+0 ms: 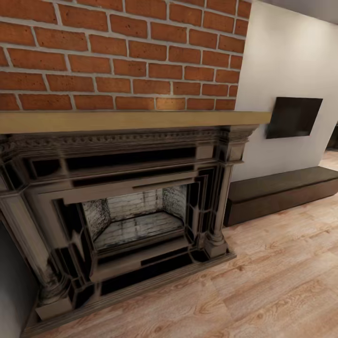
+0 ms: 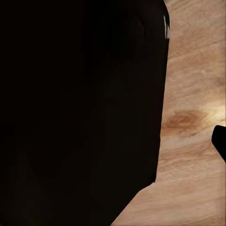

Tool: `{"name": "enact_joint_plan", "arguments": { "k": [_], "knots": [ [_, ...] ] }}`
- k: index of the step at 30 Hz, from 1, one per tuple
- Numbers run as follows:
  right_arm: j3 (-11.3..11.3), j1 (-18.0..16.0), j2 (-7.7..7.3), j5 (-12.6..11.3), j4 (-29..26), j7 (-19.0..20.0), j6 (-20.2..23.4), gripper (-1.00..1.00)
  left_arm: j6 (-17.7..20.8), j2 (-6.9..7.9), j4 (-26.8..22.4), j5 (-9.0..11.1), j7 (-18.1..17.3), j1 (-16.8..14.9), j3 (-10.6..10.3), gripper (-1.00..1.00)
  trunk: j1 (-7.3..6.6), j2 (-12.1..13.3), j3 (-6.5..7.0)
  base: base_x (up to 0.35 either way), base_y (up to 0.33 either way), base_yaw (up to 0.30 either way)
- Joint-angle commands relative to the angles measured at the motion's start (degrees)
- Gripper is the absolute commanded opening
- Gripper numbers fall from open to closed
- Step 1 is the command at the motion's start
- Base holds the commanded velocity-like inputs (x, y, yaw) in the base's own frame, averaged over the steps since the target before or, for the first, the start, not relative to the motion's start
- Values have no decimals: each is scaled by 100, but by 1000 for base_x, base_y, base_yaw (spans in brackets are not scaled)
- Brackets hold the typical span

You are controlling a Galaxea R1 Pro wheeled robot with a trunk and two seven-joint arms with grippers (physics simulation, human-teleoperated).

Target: Turn on the radio receiver that's on the table in the living room.

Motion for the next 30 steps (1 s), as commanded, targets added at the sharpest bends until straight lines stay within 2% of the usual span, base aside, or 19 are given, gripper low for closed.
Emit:
{"name": "enact_joint_plan", "arguments": {
  "k": [1,21,30],
  "knots": [
    [0,-1,0,0,0,0,0,100,0,0,0,0,0,-1,0,100,1,1,0,0,0,0],
    [34,52,-26,30,-27,33,-25,100,-23,-9,-202,-9,-43,34,26,100,1,1,0,0,0,0],
    [-16,52,-26,-42,-27,26,-18,100,-18,1,-202,-9,-36,34,26,100,1,1,0,0,0,-198]
  ]
}}
